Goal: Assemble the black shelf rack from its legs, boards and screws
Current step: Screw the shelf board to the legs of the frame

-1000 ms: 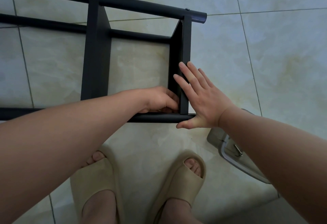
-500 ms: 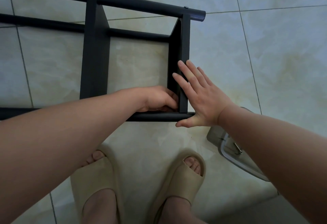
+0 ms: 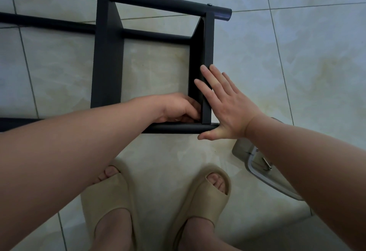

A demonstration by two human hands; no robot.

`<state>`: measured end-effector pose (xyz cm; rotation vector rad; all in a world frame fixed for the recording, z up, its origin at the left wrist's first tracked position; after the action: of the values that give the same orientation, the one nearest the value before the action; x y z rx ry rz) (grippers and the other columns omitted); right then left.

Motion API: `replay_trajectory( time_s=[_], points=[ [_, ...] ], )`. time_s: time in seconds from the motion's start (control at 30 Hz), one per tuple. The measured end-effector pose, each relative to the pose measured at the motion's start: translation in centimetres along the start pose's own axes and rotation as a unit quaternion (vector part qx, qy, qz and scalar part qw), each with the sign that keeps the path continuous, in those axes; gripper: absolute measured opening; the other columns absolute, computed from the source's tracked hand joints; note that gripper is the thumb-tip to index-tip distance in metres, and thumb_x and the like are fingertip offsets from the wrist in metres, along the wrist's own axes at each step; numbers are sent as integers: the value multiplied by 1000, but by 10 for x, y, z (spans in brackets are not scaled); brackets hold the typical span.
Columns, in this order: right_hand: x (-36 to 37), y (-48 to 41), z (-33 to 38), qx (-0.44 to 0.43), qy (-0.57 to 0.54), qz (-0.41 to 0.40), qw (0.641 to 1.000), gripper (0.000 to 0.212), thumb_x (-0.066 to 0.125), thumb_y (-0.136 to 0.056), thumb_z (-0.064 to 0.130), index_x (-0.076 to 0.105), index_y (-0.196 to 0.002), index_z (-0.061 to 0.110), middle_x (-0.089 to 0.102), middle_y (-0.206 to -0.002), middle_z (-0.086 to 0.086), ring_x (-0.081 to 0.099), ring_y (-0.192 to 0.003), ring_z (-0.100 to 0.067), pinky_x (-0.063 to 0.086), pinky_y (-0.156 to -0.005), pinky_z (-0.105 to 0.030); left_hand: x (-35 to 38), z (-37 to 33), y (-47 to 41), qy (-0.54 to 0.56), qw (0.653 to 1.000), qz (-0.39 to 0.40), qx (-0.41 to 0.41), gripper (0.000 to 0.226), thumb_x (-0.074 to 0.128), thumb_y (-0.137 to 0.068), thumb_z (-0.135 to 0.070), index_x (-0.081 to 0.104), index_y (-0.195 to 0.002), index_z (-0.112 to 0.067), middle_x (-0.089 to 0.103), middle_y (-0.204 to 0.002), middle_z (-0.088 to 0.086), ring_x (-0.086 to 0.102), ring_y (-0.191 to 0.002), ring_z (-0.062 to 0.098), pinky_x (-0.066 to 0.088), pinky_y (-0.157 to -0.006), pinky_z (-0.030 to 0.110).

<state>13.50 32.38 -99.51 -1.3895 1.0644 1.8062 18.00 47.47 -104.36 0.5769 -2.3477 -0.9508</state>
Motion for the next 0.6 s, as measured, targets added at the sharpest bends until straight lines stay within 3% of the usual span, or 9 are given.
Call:
replay_trajectory(
  time_s=[0.1,0.2,0.4,0.5,0.6],
  points=[
    [0,0,0,-3,-1,-2,1000,125,38,-76,93,19,-159,2,6,-167,-23,2,-155,-41,19,-122,-61,1,0,-1,5,1000,-3,5,15,57,-90,2,71,-93,-5,73,-84,8,70,-80,15,57,-72,21],
    [0,1,-1,-3,-4,0,1000,125,39,-75,93,19,-159,2,5,-167,-22,2,-155,-41,19,-122,-61,3,-1,-1,-50,999,-12,6,19,60,-89,0,68,-106,2,68,-85,12,66,-75,19,52,-66,22],
    [-7,1,2,12,9,62,998,127,33,-73,95,10,-162,7,-7,-169,-16,-10,-156,-35,10,-125,-57,1,-8,11,-33,999,-36,13,21,59,-89,4,68,-96,-14,69,-82,1,65,-75,15,50,-66,21],
    [-16,-1,4,40,22,119,992,130,26,-67,98,0,-162,14,-22,-167,-11,-24,-153,-28,1,-126,-55,-10,-9,36,-259,961,-99,7,9,63,-96,-23,71,-94,-19,68,-85,-2,62,-83,17,46,-68,23],
    [-29,-5,10,66,13,166,984,135,26,-57,101,-3,-162,21,-32,-164,-5,-37,-147,-21,-10,-123,-54,-27,-5,73,-420,899,-104,-70,52,43,-99,-61,68,-106,-15,64,-99,-2,59,-97,21,42,-82,32]
  ],
)
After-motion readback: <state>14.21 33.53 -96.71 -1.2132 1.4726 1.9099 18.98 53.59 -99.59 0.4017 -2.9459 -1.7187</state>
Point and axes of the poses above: each hand's wrist, its own y-axis away from the middle knuckle, its own x-axis out of the palm, z = x × y, the point moved 3 cm from there along -y, towards the middle knuckle
